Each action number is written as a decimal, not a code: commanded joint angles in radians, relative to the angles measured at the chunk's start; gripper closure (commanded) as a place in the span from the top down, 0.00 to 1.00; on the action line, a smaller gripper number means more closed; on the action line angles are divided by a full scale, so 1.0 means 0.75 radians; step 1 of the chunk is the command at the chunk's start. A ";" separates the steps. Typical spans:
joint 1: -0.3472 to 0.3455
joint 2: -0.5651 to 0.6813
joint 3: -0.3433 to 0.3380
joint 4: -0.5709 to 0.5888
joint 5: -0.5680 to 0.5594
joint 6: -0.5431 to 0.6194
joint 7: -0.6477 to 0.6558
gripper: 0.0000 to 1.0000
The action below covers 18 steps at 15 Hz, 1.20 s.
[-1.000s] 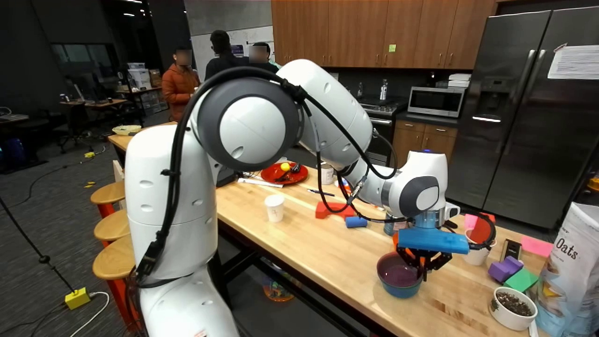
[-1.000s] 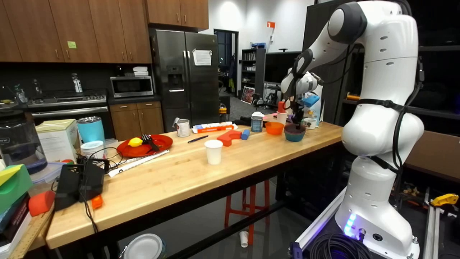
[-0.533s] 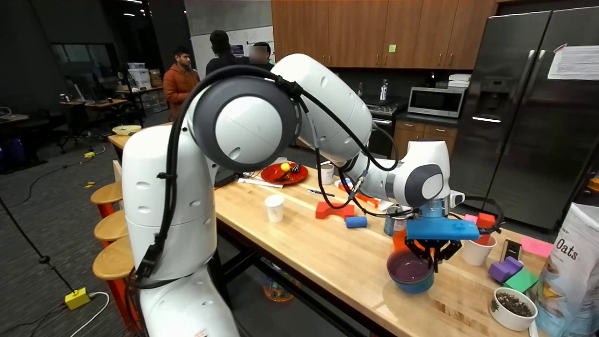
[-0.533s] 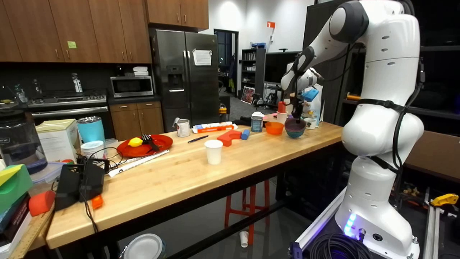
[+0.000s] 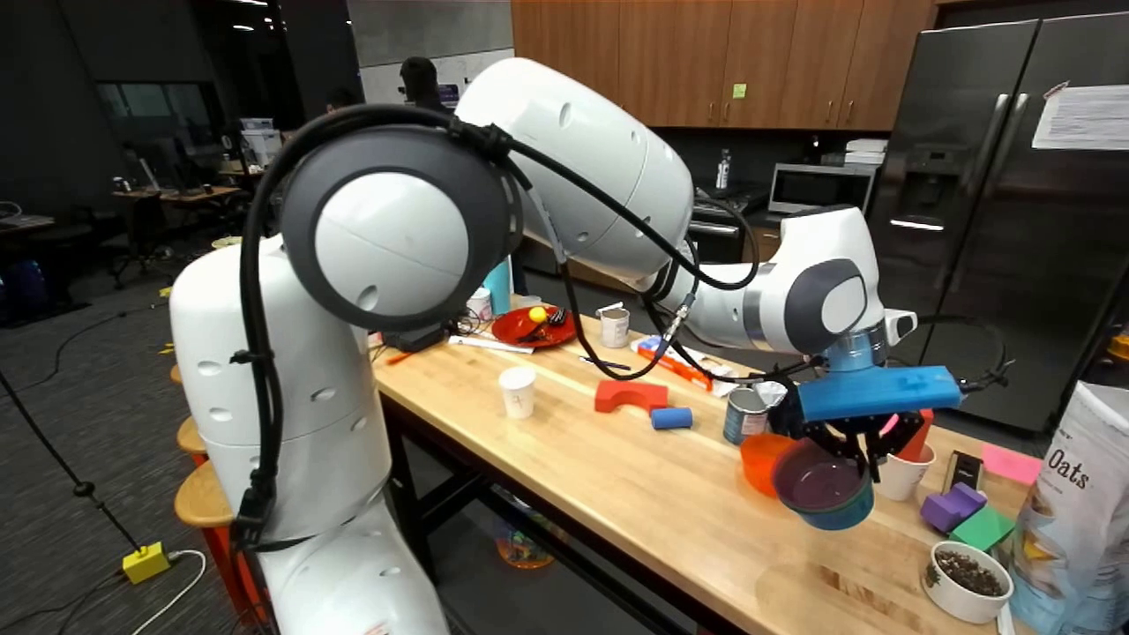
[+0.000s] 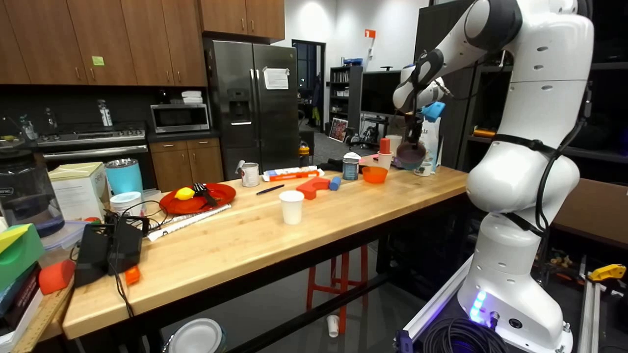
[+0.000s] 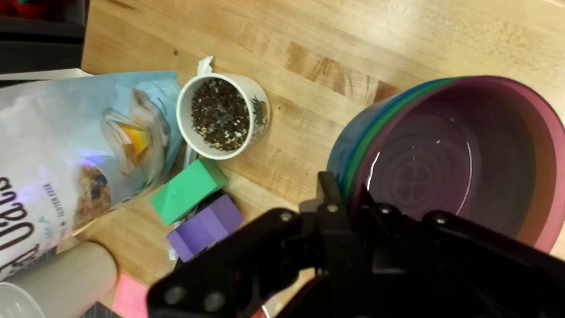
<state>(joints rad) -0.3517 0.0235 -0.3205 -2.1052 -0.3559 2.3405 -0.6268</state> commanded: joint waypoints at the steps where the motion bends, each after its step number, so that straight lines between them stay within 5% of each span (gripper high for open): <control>1: -0.010 -0.045 -0.024 0.015 0.022 0.021 -0.073 0.02; 6: -0.013 -0.008 -0.037 0.029 0.300 0.141 -0.359 0.02; 13: 0.003 -0.008 -0.013 -0.023 0.398 0.364 -0.699 0.02; 14: 0.001 -0.004 -0.019 -0.002 0.351 0.310 -0.598 0.08; 18: 0.006 0.000 -0.012 -0.018 0.368 0.339 -0.651 0.08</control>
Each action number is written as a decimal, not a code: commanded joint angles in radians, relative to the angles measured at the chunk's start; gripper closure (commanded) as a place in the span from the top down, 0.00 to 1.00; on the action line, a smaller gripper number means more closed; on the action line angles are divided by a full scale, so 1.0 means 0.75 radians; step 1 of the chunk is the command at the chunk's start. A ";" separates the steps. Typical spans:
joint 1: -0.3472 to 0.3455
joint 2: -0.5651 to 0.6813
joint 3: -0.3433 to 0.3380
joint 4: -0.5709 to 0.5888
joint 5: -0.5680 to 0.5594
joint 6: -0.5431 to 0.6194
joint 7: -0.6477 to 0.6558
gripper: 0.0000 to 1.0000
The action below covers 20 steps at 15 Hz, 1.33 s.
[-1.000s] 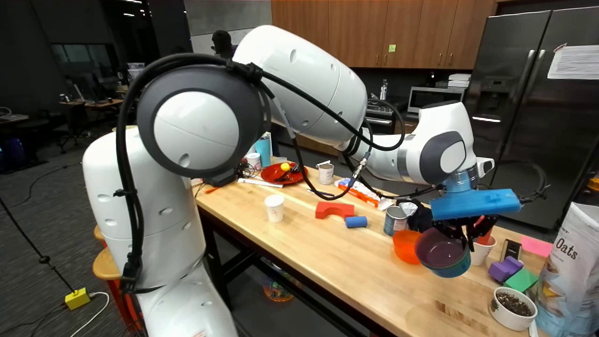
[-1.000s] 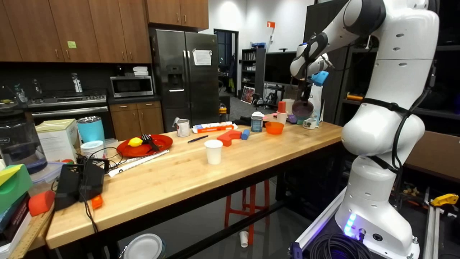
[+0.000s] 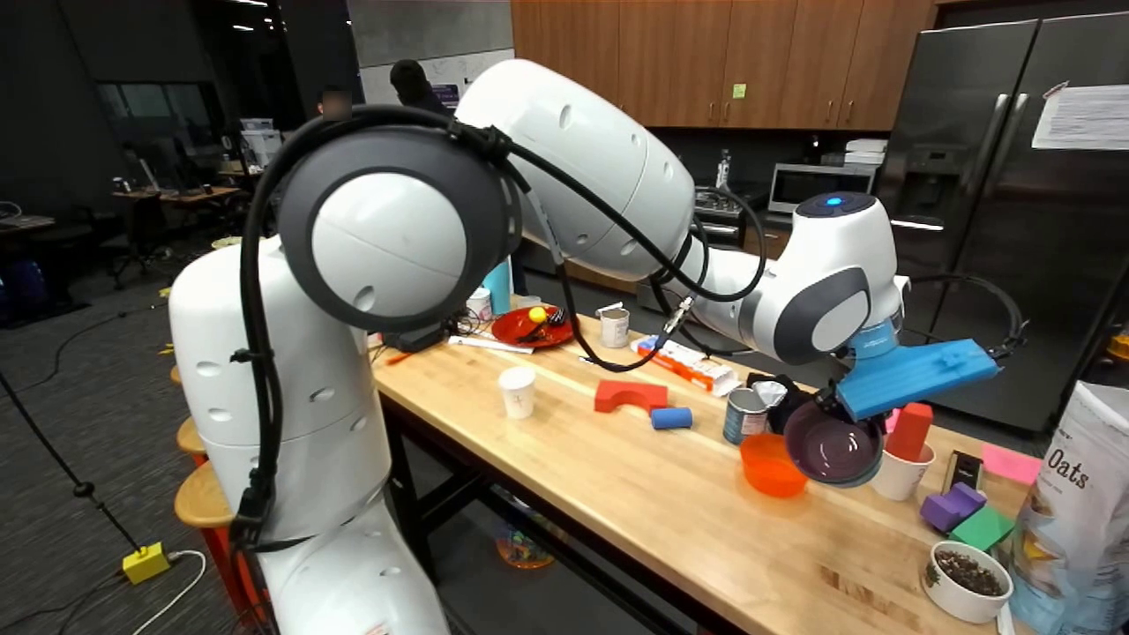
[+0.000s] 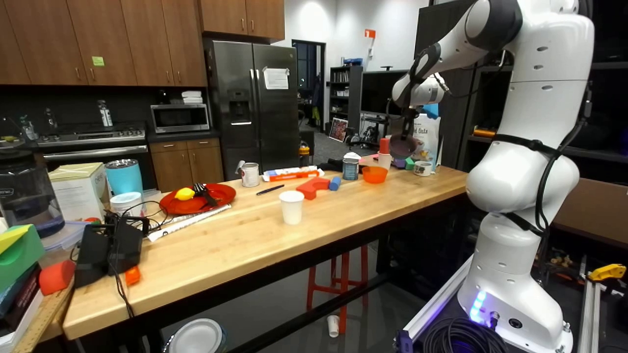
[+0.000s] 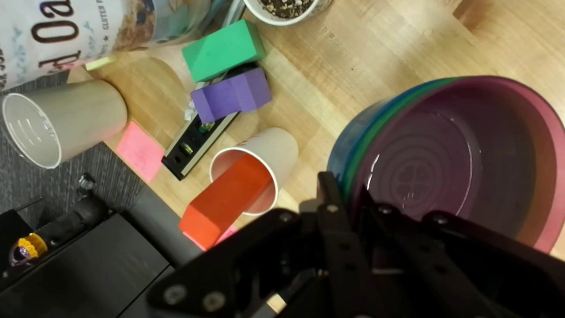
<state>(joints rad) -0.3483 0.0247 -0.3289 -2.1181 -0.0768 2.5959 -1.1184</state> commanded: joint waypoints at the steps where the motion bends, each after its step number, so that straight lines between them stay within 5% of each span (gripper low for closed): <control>1: 0.001 -0.001 0.000 -0.001 -0.004 -0.001 0.001 0.08; 3: 0.003 0.004 0.004 -0.002 0.026 0.011 -0.022 0.02; 20: 0.016 0.212 0.159 0.221 0.233 -0.037 -0.285 0.02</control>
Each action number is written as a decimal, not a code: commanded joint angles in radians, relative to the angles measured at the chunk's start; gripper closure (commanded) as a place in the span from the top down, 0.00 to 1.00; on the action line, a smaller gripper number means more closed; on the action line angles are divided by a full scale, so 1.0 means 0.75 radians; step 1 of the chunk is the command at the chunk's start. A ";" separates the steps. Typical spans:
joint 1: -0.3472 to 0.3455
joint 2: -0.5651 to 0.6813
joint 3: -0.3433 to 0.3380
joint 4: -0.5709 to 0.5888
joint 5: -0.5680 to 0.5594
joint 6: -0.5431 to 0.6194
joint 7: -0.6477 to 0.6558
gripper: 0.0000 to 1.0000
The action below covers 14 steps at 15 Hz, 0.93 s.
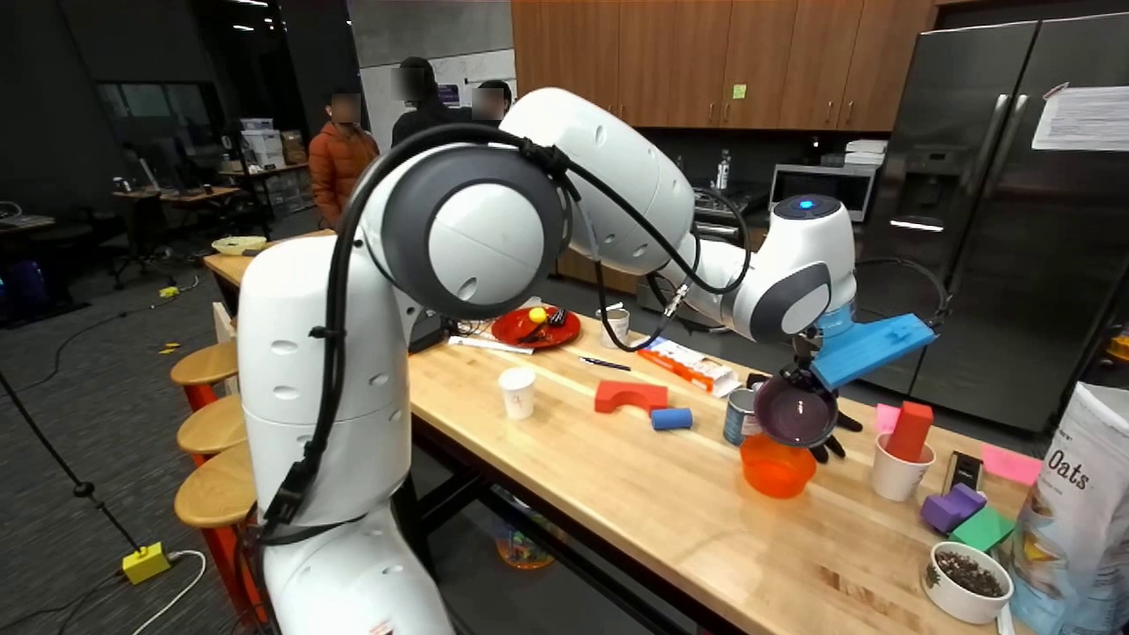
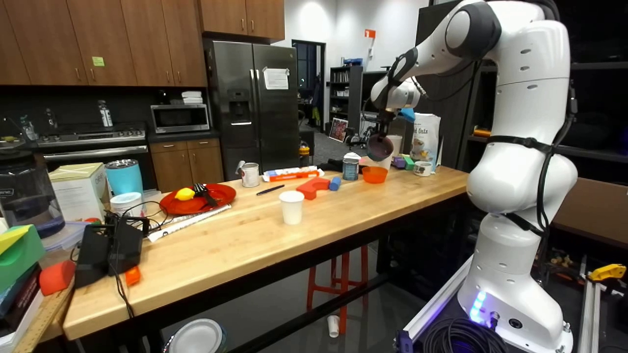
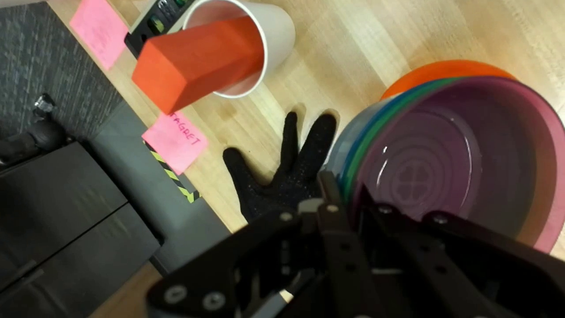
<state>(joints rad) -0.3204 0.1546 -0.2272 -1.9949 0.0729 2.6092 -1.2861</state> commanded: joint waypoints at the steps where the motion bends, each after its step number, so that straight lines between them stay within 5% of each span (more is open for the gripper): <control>1: -0.022 0.051 0.028 0.063 0.032 -0.067 -0.065 0.02; 14: -0.036 0.192 0.113 0.166 0.117 -0.354 -0.186 0.02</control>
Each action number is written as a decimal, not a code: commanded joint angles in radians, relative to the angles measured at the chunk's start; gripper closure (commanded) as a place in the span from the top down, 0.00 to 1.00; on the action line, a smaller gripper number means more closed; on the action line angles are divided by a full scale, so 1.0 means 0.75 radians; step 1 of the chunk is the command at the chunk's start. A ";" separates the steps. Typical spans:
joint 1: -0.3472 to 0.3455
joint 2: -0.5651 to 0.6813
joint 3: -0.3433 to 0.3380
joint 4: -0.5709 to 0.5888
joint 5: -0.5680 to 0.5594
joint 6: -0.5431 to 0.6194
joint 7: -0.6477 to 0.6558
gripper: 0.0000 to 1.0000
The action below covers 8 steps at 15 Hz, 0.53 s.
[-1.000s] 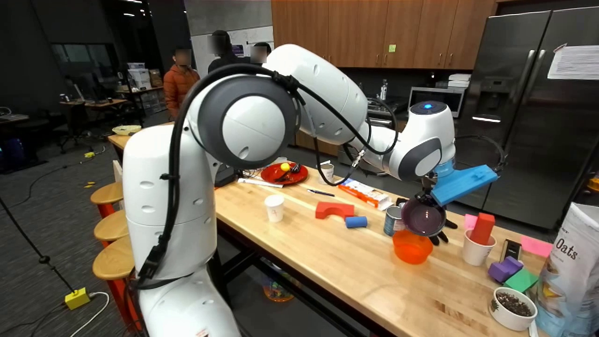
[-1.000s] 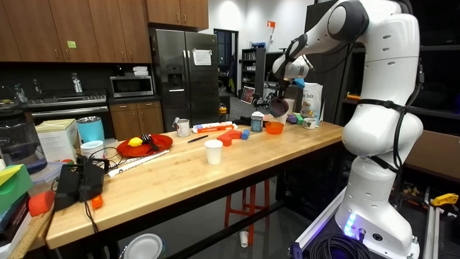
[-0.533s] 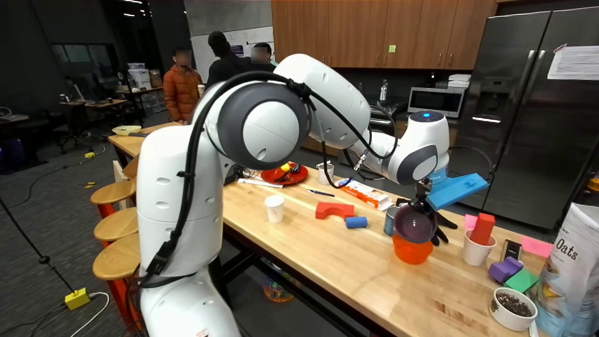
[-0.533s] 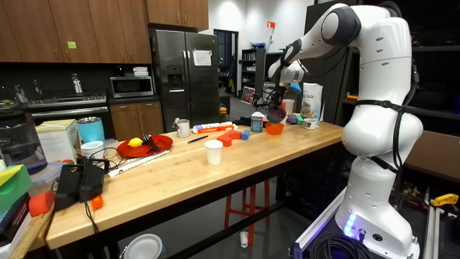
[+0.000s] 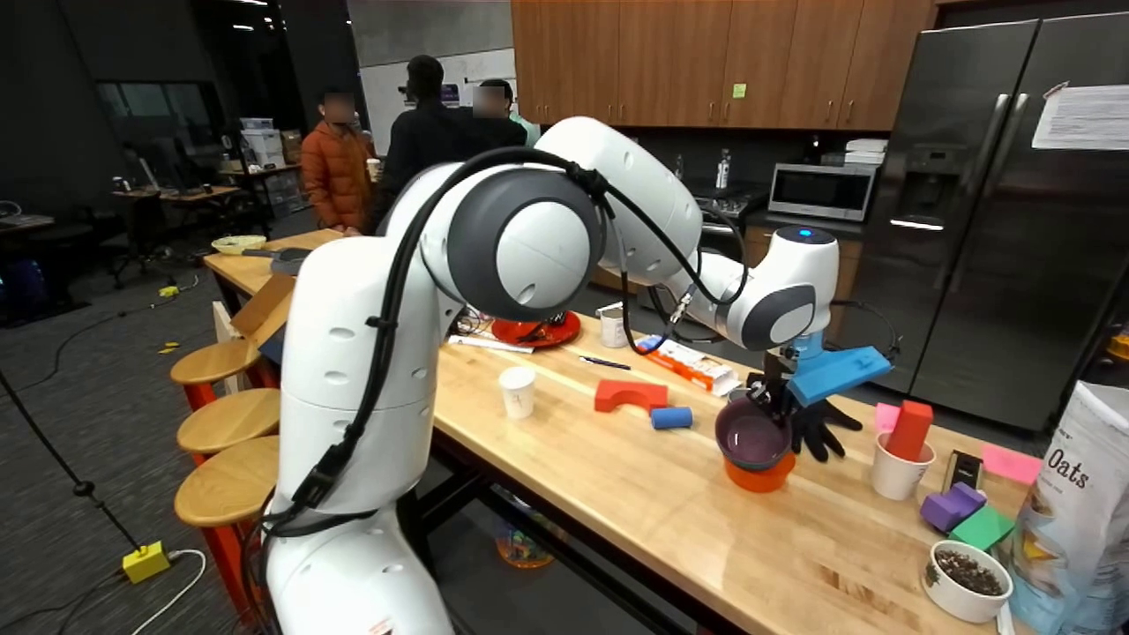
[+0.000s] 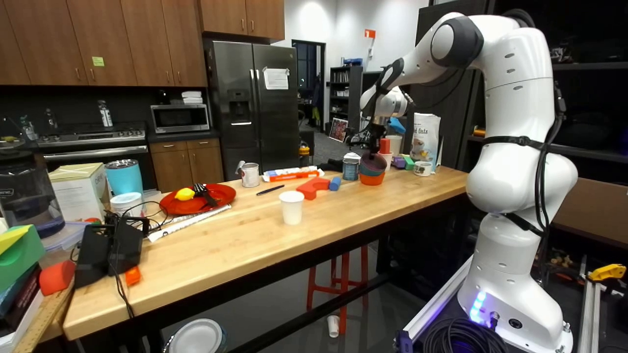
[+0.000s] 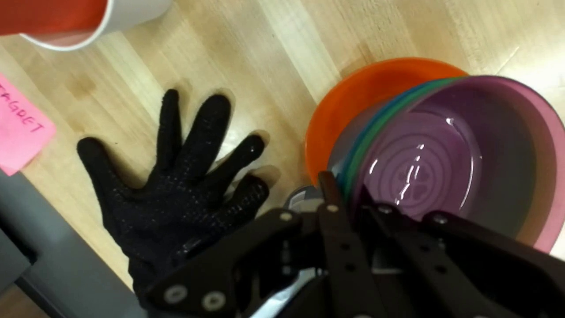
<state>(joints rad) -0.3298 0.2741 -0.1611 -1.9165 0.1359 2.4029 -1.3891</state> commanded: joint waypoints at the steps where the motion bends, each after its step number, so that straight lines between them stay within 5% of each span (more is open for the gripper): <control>1: -0.024 0.042 0.030 0.072 0.040 -0.099 -0.053 0.02; 8: -0.030 0.090 0.076 0.136 0.089 -0.252 -0.161 0.02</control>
<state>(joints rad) -0.3318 0.3197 -0.1299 -1.8629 0.1631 2.2818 -1.4469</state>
